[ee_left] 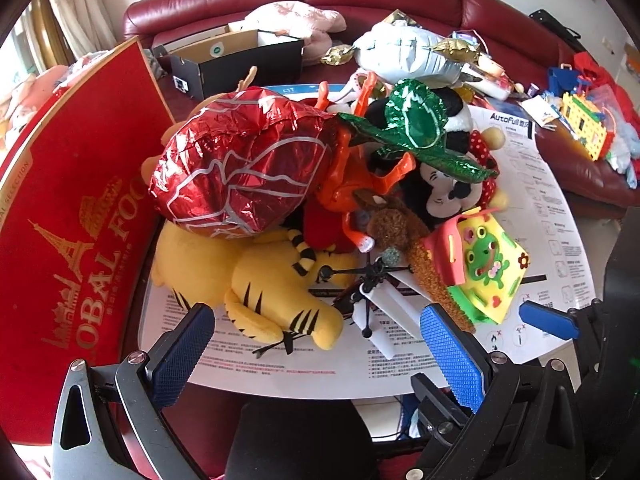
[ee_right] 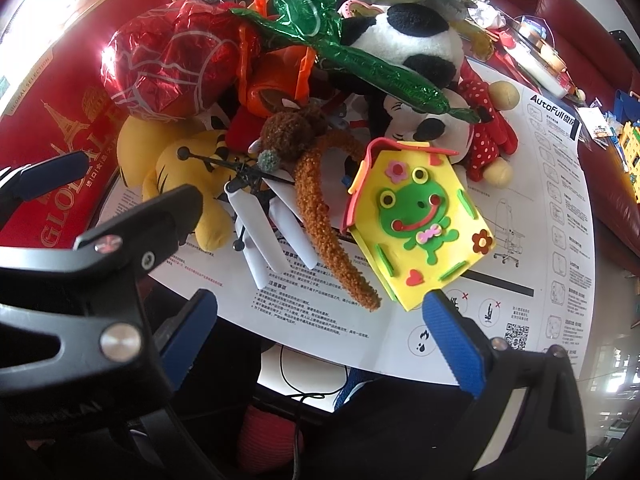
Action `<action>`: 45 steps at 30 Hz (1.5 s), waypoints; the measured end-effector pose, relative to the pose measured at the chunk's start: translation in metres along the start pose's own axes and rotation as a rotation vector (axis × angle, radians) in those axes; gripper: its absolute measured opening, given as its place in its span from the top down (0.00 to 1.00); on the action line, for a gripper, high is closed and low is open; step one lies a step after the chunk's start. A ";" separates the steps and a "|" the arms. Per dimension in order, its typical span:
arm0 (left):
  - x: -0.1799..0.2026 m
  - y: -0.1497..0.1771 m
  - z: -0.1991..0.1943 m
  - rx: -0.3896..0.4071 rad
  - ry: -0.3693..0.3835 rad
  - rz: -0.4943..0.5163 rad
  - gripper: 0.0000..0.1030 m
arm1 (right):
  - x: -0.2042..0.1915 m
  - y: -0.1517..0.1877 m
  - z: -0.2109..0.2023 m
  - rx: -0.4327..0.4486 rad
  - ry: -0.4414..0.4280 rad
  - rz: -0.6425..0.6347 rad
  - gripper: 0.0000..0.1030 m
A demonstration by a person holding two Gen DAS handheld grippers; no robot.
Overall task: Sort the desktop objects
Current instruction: 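Move both tools toward the foil balloons on top of the toy pile, then close the left tool on the red heart balloon while the right tool grasps the green balloon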
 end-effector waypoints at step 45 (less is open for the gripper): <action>-0.055 -0.043 0.009 0.113 -0.068 0.118 0.00 | 0.022 -0.053 -0.026 0.110 -0.048 -0.094 0.27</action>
Point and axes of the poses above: each gripper's, at about its wrist camera, not at the fingertips, and z roughly the way its jaws point, x to its right, y to its underside, the point moved 4 cm from there along z, roughly the way its jaws point, and after that the axes turned 12 degrees about -y, right-handed, at the moved point
